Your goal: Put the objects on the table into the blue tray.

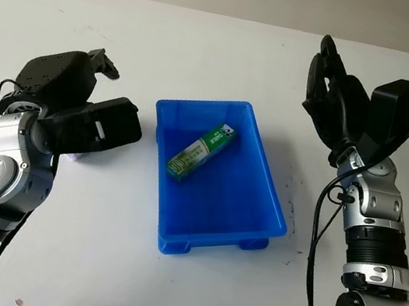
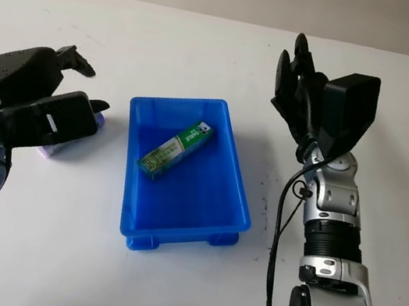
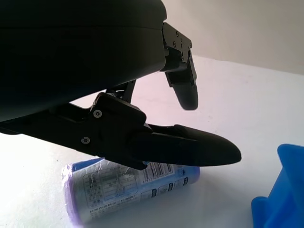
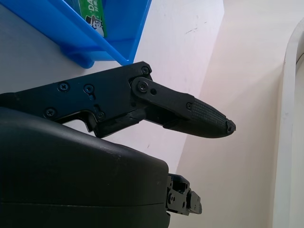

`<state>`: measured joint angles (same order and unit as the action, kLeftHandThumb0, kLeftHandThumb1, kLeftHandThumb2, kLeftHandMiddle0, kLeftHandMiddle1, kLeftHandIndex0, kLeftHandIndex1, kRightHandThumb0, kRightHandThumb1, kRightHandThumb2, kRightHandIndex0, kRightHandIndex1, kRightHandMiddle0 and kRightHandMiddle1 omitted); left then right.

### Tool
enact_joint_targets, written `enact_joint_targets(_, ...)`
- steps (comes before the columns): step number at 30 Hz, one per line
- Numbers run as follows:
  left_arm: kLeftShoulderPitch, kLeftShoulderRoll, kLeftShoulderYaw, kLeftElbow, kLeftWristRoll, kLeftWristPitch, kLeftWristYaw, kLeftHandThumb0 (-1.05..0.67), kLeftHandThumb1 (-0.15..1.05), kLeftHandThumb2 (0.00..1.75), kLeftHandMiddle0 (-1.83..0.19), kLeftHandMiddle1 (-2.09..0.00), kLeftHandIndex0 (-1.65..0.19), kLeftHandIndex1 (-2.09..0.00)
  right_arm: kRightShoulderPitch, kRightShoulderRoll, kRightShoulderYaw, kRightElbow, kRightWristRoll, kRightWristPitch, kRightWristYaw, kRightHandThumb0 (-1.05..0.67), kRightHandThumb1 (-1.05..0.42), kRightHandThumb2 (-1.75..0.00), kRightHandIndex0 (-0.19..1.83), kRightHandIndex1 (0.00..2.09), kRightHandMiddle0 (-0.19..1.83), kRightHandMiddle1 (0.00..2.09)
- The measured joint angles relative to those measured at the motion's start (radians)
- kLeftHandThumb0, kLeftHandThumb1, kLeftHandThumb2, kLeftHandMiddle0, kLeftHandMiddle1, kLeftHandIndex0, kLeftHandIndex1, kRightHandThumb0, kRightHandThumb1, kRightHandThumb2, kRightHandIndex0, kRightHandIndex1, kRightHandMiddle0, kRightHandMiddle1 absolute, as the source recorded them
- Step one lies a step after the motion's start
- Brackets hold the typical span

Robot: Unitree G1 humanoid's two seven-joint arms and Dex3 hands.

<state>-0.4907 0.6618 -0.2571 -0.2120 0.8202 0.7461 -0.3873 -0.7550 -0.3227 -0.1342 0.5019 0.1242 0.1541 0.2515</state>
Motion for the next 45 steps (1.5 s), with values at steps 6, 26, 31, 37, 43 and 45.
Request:
enact_joint_targets(6, -0.002, -0.032, -0.078, 0.033, 0.182, 0.104, -0.064, -0.83, 1.05, 0.24, -0.07, -0.35, 0.08, -0.40, -0.002, 0.000, 0.000, 0.000, 0.000, -0.008, 0.006, -0.66, -1.05, -0.77, -0.19, 0.00, -0.19, 0.00)
enact_joint_targets(26, 0.045, -0.139, -0.107, 0.122, 0.464, 0.044, -0.057, -0.77, 1.01, 0.08, -0.36, -1.87, -0.26, -0.06, -0.002, 0.000, -0.014, 0.000, 0.014, -0.012, 0.020, -0.67, -1.05, -0.76, -0.19, 0.00, -0.19, 0.00)
enact_joint_targets(31, 0.042, -0.160, -0.092, 0.128, 0.477, 0.032, -0.126, -0.75, 1.02, 0.06, -0.63, -2.09, -0.22, -0.91, -0.003, 0.000, -0.015, 0.000, 0.017, -0.012, 0.018, -0.66, -1.05, -0.76, -0.19, 0.00, -0.19, 0.00)
enact_joint_targets(37, 0.031, -0.158, -0.088, 0.130, 0.501, -0.005, -0.204, -0.74, 0.98, 0.05, -0.57, -2.09, 0.01, -1.25, -0.003, 0.000, -0.014, 0.000, 0.016, -0.012, 0.024, -0.65, -1.05, -0.79, -0.19, 0.00, -0.19, 0.00)
enact_joint_targets(43, 0.016, -0.159, -0.087, 0.158, 0.542, -0.017, -0.240, -0.65, 1.02, 0.06, -0.54, -2.09, 0.04, -1.29, -0.003, 0.000, -0.014, -0.001, 0.014, -0.012, 0.019, -0.65, -1.05, -0.78, -0.19, 0.00, -0.19, 0.00)
enact_joint_targets(45, 0.003, -0.158, -0.092, 0.174, 0.569, -0.033, -0.260, -0.59, 1.04, 0.11, -0.59, -2.09, -0.03, -1.23, -0.004, 0.000, -0.014, -0.001, 0.012, -0.012, 0.015, -0.66, -1.05, -0.77, -0.19, 0.00, -0.19, 0.00)
